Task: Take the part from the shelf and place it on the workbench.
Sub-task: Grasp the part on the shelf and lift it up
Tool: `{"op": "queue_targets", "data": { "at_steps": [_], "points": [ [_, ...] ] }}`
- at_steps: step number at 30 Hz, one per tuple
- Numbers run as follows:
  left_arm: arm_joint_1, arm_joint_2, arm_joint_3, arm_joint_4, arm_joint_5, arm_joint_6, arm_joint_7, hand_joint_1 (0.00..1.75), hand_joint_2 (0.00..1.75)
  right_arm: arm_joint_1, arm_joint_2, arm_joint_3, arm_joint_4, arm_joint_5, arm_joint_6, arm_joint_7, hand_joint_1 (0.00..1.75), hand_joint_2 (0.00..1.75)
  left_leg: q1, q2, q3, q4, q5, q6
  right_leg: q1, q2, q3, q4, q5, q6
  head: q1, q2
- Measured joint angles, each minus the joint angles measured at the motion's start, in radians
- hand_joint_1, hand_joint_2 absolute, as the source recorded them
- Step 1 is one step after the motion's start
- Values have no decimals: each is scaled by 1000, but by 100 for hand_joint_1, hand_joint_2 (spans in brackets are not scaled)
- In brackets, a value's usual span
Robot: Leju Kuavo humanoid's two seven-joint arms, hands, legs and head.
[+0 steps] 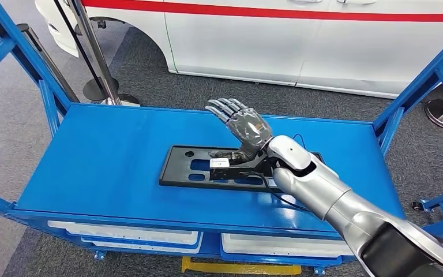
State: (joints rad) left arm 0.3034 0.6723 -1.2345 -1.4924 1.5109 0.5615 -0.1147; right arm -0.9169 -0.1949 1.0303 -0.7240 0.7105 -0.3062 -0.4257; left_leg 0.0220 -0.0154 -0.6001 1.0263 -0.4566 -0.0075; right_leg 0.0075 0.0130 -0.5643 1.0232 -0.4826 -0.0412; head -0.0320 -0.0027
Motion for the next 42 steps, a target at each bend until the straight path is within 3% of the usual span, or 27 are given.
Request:
{"op": "queue_targets", "data": {
  "at_steps": [6,11,16,20,23,25,28,30,35,42],
  "points": [
    [16,0,19,-13,0,12,-4,0,0,9,-76,-47,-72,-77,18,-17,0,175,-4,0,1,0,-4,8,-2,-1,3,-5,0,2,0,0],
    [8,14,8,-14,0,-26,-13,0,0,25,-110,-93,-146,-115,50,-33,0,175,-5,1,2,1,-4,9,-5,0,3,-6,0,32,0,0],
    [-75,70,-106,71,0,-250,-23,0,0,29,-69,-112,-223,-102,111,-15,0,175,-5,2,5,1,-3,9,-4,0,2,-1,-1,35,0,0],
    [-109,86,-162,104,0,-274,-27,0,0,29,-42,-110,-251,-94,121,-4,0,175,-2,2,7,0,-1,7,-2,-1,2,2,-3,32,0,0],
    [-108,91,-168,105,0,-234,-21,0,0,32,-41,-109,-259,-95,123,-2,0,175,-1,2,7,0,-1,5,-1,-1,2,3,-3,31,0,0],
    [-81,91,-146,78,0,-150,-9,0,0,42,-57,-109,-264,-103,120,-3,0,175,-1,3,9,0,-1,5,-1,0,2,4,-3,31,0,0],
    [-4,73,-64,-25,0,41,5,0,0,81,-126,-116,-284,-127,107,-21,0,175,-1,3,10,0,-1,4,-1,0,3,4,-4,31,0,0],
    [44,51,-8,-86,0,109,10,0,0,106,-179,-127,-298,-139,105,-33,0,175,-2,1,9,0,-1,5,-2,-2,3,4,-4,32,0,0],
    [109,22,81,-159,0,133,25,0,0,138,-250,-134,-319,-145,135,-36,0,175,-4,2,9,0,-2,6,-2,0,3,3,-4,32,0,0],
    [153,12,141,-200,0,134,34,0,0,143,-262,-107,-303,-130,205,-38,0,175,-3,2,9,0,-2,6,-2,-1,4,4,-4,32,0,0]
  ]
}}
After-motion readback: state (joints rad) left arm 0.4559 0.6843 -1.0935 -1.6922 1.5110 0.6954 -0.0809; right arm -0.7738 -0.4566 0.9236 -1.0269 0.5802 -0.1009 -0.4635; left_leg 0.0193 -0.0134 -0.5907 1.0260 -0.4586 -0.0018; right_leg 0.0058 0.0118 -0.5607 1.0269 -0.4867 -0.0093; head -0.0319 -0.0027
